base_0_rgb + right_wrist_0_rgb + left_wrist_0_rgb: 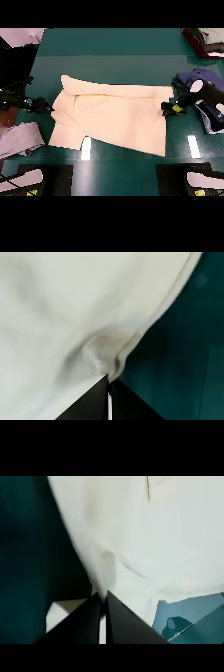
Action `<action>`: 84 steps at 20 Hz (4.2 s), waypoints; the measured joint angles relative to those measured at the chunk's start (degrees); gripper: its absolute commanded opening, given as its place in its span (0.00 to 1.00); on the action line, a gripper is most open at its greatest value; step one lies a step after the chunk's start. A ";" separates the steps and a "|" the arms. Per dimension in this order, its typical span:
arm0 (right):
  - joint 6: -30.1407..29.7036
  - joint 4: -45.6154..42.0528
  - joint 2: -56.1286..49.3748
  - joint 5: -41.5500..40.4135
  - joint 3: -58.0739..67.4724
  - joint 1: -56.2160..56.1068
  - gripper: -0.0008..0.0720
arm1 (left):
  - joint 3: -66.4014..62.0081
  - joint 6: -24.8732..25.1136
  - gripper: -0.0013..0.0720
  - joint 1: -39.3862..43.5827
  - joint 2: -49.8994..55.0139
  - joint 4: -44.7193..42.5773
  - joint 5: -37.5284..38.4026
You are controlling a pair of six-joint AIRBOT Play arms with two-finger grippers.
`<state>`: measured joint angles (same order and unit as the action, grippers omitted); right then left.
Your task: Fold the shirts.
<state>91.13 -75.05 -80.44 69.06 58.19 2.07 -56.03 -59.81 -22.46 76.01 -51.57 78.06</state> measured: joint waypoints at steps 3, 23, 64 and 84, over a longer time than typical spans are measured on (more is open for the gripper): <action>-0.20 0.24 -0.13 -2.05 6.03 0.28 0.05 | 0.02 -0.04 0.05 0.28 -0.31 -0.42 0.35; -5.01 0.50 18.56 8.90 -22.69 7.98 0.53 | 0.02 -0.24 0.05 10.78 -4.79 -6.69 1.03; 0.26 -8.37 36.85 -2.40 52.68 3.80 0.03 | -61.11 -11.67 0.05 10.69 -29.97 6.75 -22.45; 0.76 -8.52 -14.97 7.76 38.80 3.34 0.03 | -26.56 -7.17 0.05 17.38 10.88 0.94 -27.91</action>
<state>91.90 -83.57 -95.42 76.82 96.99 5.41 -82.59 -66.98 -5.08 86.89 -50.63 50.15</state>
